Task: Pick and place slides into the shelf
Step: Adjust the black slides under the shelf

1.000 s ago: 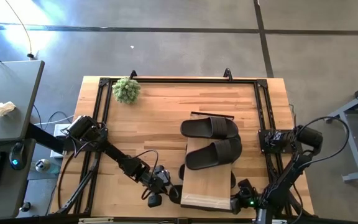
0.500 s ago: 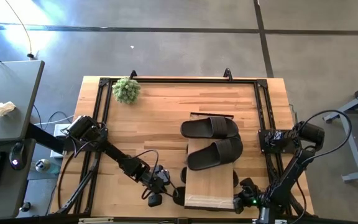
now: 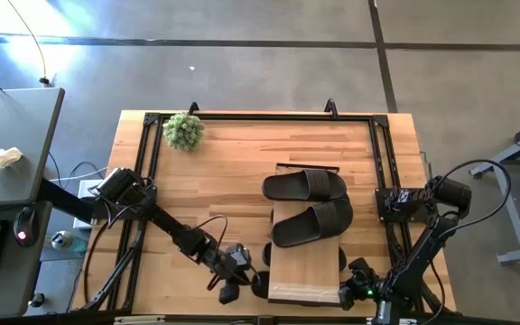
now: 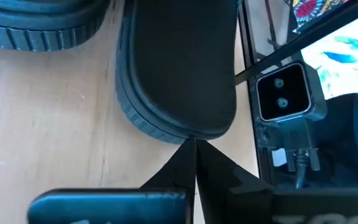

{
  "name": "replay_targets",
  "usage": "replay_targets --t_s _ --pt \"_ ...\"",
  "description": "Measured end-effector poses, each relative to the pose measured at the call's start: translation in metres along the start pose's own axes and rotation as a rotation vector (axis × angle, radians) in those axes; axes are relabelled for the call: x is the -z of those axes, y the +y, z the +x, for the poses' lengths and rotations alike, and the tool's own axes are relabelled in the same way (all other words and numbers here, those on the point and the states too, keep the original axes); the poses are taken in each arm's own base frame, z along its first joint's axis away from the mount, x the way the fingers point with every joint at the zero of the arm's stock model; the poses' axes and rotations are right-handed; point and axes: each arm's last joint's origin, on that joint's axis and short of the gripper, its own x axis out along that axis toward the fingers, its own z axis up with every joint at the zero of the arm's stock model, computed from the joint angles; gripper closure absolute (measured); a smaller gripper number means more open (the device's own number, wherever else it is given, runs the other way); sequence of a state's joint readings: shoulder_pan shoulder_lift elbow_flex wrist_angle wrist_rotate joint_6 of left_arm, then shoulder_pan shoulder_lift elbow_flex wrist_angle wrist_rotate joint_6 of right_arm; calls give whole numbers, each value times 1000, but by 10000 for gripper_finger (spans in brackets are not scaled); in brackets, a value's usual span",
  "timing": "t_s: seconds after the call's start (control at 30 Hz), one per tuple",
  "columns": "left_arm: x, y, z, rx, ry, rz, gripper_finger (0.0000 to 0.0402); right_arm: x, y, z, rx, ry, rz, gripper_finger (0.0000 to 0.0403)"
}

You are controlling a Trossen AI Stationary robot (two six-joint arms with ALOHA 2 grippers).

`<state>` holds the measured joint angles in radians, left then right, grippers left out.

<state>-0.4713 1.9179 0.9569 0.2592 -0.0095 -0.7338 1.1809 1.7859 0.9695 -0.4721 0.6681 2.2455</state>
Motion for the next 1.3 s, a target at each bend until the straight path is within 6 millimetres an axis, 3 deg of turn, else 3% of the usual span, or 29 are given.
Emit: replay_targets --t_s 0.63,0.87,1.07,1.3 --pt "-6 2 0 -15 -61 -17 402 0 0 0 4 5 -2 401" --pt "-7 4 0 -30 -66 -18 402 1 2 -3 12 53 -12 355" --pt "-7 4 0 -33 -68 -18 402 -8 4 -17 80 136 -26 302" --pt "-7 4 0 -32 -69 -40 402 -23 12 -43 78 247 -108 293"
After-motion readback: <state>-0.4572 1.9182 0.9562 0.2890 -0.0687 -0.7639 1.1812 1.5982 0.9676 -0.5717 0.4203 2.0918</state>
